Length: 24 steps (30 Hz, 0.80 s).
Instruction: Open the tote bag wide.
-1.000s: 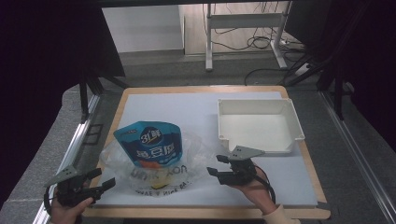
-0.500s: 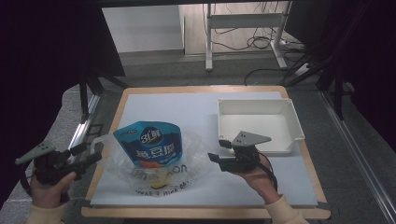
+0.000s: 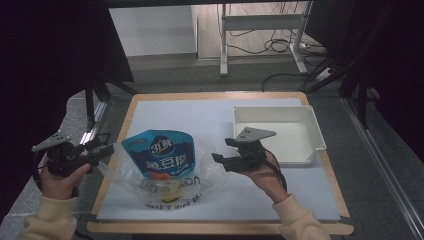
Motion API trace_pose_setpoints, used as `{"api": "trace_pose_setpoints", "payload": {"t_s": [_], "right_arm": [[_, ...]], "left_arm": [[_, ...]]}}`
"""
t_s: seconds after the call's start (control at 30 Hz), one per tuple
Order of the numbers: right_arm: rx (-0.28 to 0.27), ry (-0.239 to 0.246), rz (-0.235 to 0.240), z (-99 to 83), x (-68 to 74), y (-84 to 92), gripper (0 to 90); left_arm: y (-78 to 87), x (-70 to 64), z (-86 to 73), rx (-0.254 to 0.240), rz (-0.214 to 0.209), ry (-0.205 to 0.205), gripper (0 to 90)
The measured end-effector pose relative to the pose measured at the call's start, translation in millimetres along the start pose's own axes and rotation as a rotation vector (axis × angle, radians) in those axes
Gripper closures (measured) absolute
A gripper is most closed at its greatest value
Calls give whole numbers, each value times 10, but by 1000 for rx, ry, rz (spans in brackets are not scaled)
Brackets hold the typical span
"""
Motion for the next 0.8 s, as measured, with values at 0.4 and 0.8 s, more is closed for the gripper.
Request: {"api": "trace_pose_setpoints", "payload": {"t_s": [0.4,0.8], "right_arm": [[64,4,58,-19,108,-394,298],[72,0,28,-98,48,-448,846]], "left_arm": [[-85,11,-141,36,-32,-7,642],[-128,5,-194,25,-29,-29,867]]}}
Point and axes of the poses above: each handheld gripper's, and its own axes: y roughly backward along the jaws, z roughly out of its top, x roughly to its left, the point moved 6 cm from there along -y, roughly forward along the jaws, and after that the axes turned 2 degrees about x, right-handed, at the moved point
